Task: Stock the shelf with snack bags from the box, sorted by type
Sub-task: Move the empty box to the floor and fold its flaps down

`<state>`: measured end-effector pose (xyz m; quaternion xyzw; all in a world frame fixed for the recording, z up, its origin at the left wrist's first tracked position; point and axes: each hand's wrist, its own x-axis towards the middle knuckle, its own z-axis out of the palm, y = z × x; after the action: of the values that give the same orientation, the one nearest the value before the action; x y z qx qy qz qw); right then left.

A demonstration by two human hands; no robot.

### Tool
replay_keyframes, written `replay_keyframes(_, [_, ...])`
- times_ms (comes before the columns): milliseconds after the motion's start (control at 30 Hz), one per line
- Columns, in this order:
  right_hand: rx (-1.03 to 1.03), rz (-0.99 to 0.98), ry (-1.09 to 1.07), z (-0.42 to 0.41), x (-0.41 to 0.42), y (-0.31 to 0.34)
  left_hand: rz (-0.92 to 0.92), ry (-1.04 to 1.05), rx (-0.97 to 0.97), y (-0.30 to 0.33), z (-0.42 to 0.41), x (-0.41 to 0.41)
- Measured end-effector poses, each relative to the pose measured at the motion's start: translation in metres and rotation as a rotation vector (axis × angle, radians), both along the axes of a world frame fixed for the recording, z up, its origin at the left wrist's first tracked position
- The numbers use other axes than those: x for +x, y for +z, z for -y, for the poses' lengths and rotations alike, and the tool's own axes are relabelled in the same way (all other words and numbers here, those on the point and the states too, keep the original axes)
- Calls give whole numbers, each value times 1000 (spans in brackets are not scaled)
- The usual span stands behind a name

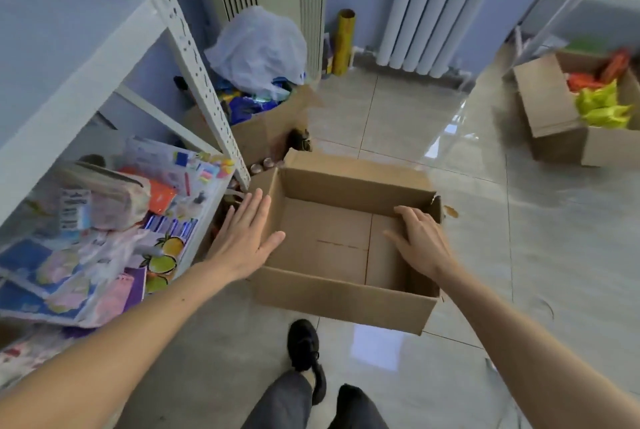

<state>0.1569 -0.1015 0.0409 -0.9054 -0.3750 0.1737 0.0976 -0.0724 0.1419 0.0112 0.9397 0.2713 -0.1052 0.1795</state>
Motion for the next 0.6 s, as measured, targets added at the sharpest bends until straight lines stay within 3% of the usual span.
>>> replay_keyframes(333, [-178, -91, -198, -12, 106, -112, -221, 102, -74, -103, -66, 95])
replay_keyframes(600, [-321, -156, -454, 20, 145, -199, -398, 338, -100, -173, -76, 135])
